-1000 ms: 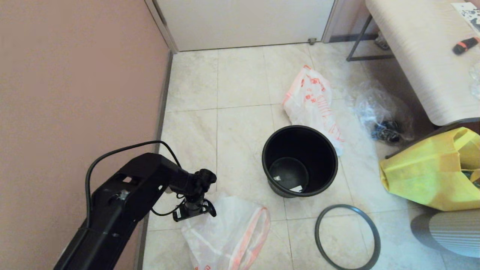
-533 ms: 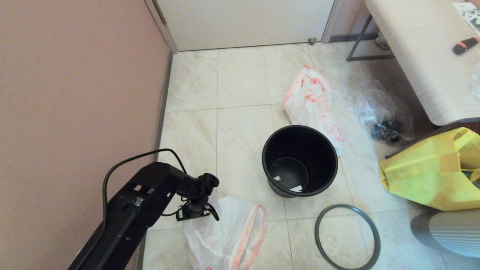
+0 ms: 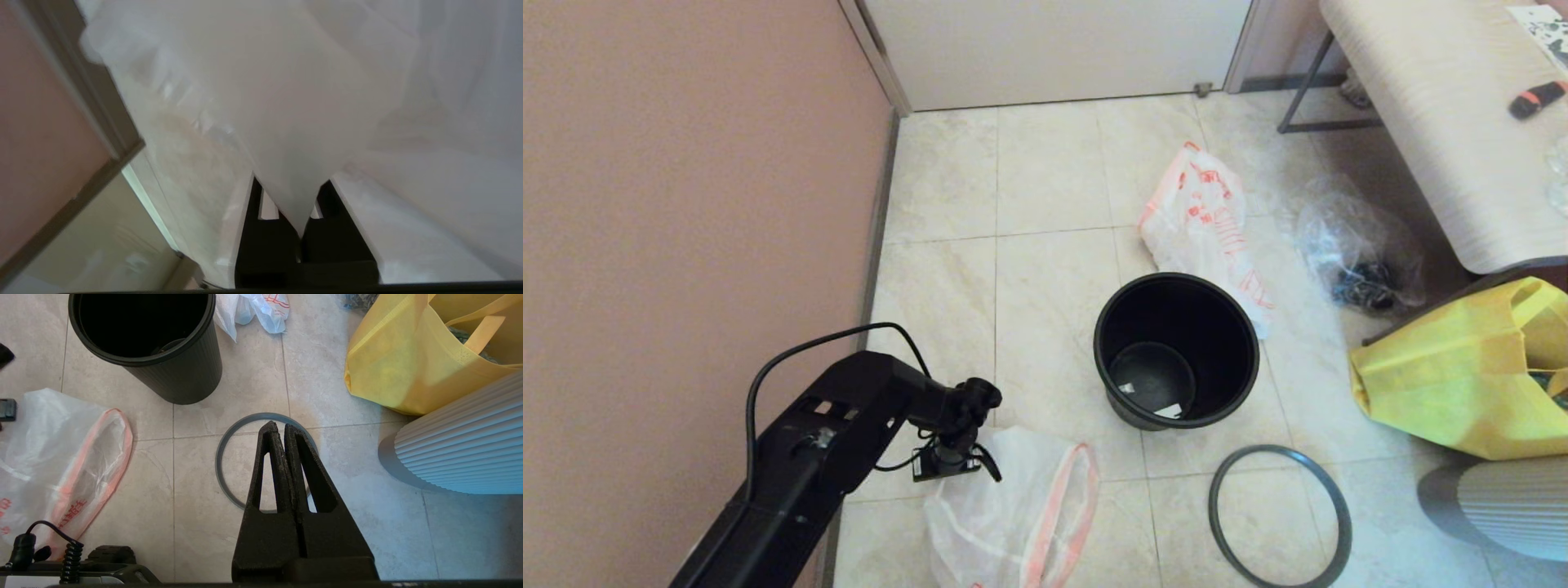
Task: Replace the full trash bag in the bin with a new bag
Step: Pick up a new trash bag, then put the new garbage bag on the trash can
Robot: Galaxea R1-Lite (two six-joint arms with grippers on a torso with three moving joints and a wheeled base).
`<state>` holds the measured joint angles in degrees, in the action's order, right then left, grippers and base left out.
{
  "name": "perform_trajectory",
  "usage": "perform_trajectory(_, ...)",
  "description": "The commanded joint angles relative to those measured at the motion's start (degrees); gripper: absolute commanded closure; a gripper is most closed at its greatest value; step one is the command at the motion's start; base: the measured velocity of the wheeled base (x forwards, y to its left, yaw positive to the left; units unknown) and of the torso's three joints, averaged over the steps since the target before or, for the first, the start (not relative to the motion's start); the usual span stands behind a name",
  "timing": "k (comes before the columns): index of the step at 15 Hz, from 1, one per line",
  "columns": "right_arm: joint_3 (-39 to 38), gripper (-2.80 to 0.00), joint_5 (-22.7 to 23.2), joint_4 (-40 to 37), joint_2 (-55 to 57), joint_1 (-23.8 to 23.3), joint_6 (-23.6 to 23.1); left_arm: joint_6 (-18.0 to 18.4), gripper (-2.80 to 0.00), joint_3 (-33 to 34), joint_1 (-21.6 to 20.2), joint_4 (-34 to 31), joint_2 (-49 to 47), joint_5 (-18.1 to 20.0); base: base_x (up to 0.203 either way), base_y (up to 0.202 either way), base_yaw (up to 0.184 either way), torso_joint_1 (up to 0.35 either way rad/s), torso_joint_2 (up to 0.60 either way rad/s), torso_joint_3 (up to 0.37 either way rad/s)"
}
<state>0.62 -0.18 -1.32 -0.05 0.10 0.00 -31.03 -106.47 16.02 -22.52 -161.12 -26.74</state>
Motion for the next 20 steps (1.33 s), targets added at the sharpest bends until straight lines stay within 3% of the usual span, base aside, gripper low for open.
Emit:
perform_trajectory(1,0.0,0.0,0.0,0.0,0.0,0.1,0.0,-2.1,0.0,4.0,1.1,-0.1,5.8,0.3,0.0,0.0,0.0,0.0,0.0,0.0)
perform_trajectory(3,0.0,0.0,0.0,0.0,0.0,0.0,0.0,-5.2,0.0,10.9,3.4,0.0,14.1,1.7,0.0,0.0,0.0,0.0,0.0,0.0)
perform_trajectory(7,0.0,0.0,0.0,0.0,0.0,0.0,0.0,-8.2,0.0,27.0,7.3,0.1,33.6,4.8,0.0,0.0,0.0,0.0,0.0,0.0)
perform_trajectory(12,0.0,0.0,0.0,0.0,0.0,0.1,-0.1,-8.7,0.0,41.5,15.0,-0.7,62.7,9.6,0.0,0.0,0.0,0.0,0.0,0.0)
perform_trajectory(15,0.0,0.0,0.0,0.0,0.0,0.1,-0.1,-2.3,0.0,43.4,25.7,-2.9,72.3,11.7,0.0,0.0,0.0,0.0,0.0,0.0)
perform_trajectory(18,0.0,0.0,0.0,0.0,0.0,0.0,-0.1,0.2,0.0,36.4,30.9,-2.6,69.9,13.7,0.0,0.0,0.0,0.0,0.0,0.0)
perform_trajectory(20,0.0,0.0,0.0,0.0,0.0,0.0,0.0,0.4,0.0,28.6,33.4,-2.6,63.0,13.3,0.0,0.0,0.0,0.0,0.0,0.0)
